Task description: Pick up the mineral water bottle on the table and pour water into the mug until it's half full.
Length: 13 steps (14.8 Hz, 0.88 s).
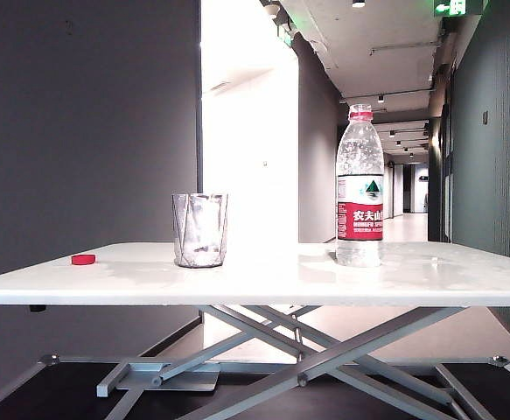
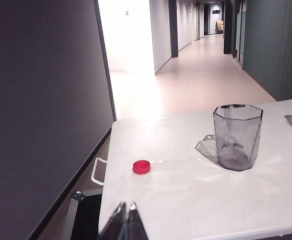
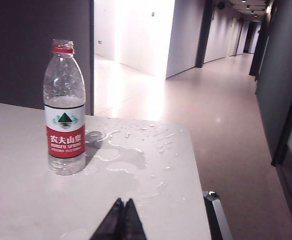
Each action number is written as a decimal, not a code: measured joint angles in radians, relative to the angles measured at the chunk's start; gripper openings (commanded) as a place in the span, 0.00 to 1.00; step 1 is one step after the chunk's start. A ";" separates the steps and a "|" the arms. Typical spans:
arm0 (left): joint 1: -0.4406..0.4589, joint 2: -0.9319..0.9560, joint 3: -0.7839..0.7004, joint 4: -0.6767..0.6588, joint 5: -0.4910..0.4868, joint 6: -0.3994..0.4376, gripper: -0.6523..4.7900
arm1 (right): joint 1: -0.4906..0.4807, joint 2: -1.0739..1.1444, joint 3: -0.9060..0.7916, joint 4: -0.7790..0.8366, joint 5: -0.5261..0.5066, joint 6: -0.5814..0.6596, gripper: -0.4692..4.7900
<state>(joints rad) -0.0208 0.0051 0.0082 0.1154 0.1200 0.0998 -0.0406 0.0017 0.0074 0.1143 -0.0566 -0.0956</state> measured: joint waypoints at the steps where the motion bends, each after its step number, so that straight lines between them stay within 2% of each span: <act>1: 0.000 0.000 0.000 0.000 0.000 0.000 0.11 | 0.000 0.000 0.000 0.000 -0.019 0.005 0.07; 3: 0.000 0.000 0.000 0.000 0.004 -0.003 0.11 | 0.000 0.000 0.000 -0.013 -0.108 0.041 0.07; 5: 0.000 0.000 0.000 -0.002 0.112 -0.047 0.11 | 0.000 0.000 0.000 -0.092 -0.242 0.109 0.07; 6: 0.000 0.000 0.000 -0.005 0.164 -0.070 0.11 | 0.000 0.000 0.000 -0.116 -0.269 0.113 0.07; 9: 0.000 -0.001 0.000 -0.045 0.414 -0.114 0.11 | 0.000 0.000 0.000 -0.125 -0.287 0.118 0.07; 11: 0.000 -0.001 0.000 -0.062 0.475 -0.116 0.11 | 0.008 0.001 0.000 -0.058 -0.284 0.113 0.07; 13: 0.000 -0.001 0.000 -0.090 0.480 -0.116 0.11 | 0.031 0.024 0.000 0.000 -0.281 0.097 0.11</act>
<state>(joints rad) -0.0208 0.0040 0.0082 0.0254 0.5995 -0.0166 -0.0097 0.0254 0.0074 0.1139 -0.3378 0.0013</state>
